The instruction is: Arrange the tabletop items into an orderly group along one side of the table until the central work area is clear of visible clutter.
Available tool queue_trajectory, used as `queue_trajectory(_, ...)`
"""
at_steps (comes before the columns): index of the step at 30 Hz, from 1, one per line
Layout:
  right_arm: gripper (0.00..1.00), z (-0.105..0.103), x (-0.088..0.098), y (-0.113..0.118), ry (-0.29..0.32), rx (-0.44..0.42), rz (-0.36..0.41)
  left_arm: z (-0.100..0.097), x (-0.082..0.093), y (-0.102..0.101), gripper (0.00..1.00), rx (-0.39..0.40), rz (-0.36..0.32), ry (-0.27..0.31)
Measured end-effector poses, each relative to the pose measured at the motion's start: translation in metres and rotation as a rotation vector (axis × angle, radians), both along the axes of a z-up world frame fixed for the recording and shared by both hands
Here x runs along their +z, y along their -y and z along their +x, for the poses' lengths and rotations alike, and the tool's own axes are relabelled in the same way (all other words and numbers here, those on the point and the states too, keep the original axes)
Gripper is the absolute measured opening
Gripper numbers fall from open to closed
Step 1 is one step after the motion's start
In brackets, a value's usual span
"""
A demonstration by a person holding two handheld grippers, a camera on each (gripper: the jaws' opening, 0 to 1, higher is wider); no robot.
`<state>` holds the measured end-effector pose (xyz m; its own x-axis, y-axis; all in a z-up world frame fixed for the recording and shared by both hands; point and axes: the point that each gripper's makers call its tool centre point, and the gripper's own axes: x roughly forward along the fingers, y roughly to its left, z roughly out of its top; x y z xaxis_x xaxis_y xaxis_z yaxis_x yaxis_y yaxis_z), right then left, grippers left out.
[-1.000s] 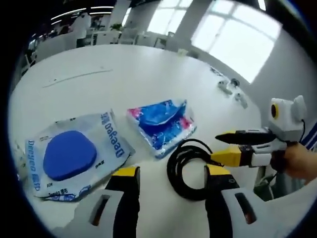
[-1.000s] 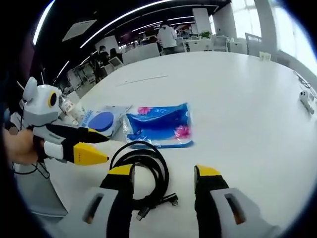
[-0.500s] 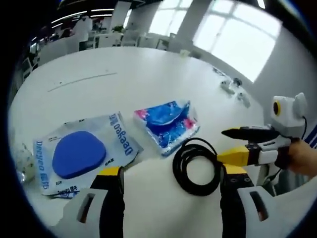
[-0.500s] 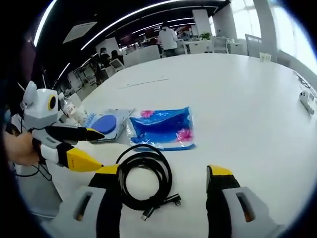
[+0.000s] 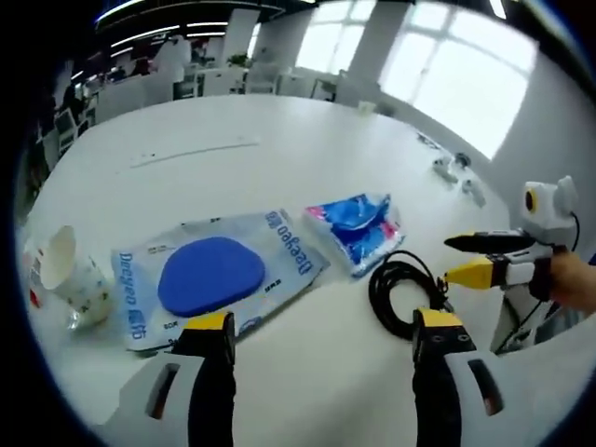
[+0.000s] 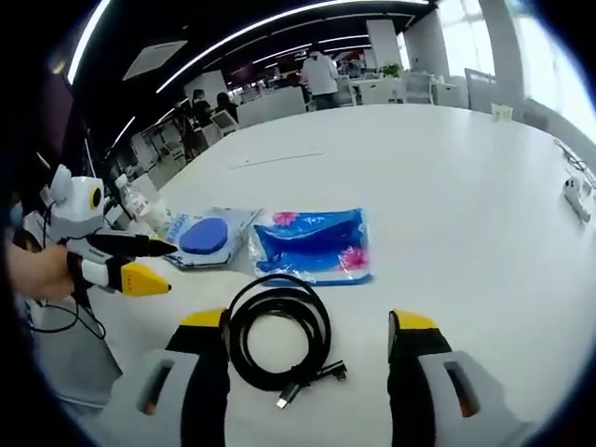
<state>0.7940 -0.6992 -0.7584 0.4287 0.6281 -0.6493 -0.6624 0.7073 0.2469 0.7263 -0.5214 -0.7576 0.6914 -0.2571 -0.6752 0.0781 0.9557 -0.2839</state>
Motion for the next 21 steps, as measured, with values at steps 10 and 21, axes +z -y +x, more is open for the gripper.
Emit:
queue_trajectory(10,0.67,-0.012,0.000,0.000,-0.012,0.020,0.001,-0.036,0.004,-0.025,0.73,0.048,0.019,0.006)
queue_trajectory(21,0.67,-0.026,-0.002,0.016,-0.019,0.013,0.006,-0.087,0.000,-0.055,0.74,0.114,0.021,-0.008)
